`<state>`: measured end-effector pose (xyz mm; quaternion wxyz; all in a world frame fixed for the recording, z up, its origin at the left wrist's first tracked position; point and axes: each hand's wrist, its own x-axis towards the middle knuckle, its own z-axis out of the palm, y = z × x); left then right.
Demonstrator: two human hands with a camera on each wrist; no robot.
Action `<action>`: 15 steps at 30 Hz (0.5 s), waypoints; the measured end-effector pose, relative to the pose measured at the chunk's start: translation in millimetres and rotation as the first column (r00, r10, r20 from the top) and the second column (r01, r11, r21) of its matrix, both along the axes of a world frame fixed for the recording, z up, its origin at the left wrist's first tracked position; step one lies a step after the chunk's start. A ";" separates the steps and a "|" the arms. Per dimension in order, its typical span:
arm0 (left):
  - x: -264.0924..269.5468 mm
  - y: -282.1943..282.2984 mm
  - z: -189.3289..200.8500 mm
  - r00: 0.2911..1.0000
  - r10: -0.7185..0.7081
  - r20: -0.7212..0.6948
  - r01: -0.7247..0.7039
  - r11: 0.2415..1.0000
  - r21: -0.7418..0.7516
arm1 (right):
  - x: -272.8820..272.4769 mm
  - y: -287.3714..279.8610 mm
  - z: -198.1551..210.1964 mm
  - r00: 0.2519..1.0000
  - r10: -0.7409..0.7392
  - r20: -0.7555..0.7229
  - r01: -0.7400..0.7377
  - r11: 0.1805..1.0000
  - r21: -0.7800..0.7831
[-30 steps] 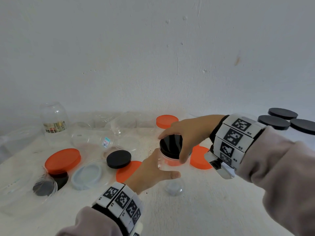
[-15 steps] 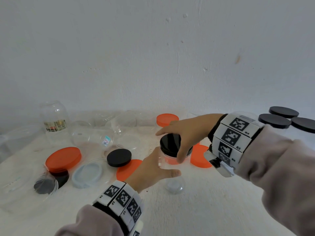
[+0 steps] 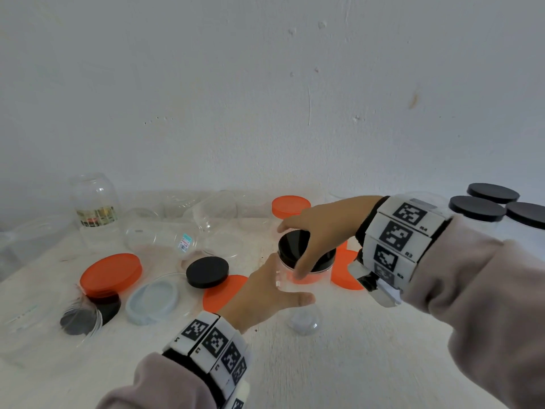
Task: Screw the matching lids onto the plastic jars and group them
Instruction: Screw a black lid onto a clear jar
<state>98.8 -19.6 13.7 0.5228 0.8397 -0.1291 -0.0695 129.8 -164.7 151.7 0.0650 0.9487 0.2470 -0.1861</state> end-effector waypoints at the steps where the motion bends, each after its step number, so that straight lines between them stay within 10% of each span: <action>1: -0.2 -0.4 0.3 1.000 -0.002 0.000 0.002 1.000 -0.007 | -0.7 -0.6 3.7 0.999 0.021 -0.031 -0.021 1.000 0.001; 15: 2.7 -0.1 -2.4 1.000 0.004 -0.004 -0.004 1.000 0.019 | 0.9 1.6 3.9 1.000 -0.011 -0.017 0.011 1.000 -0.008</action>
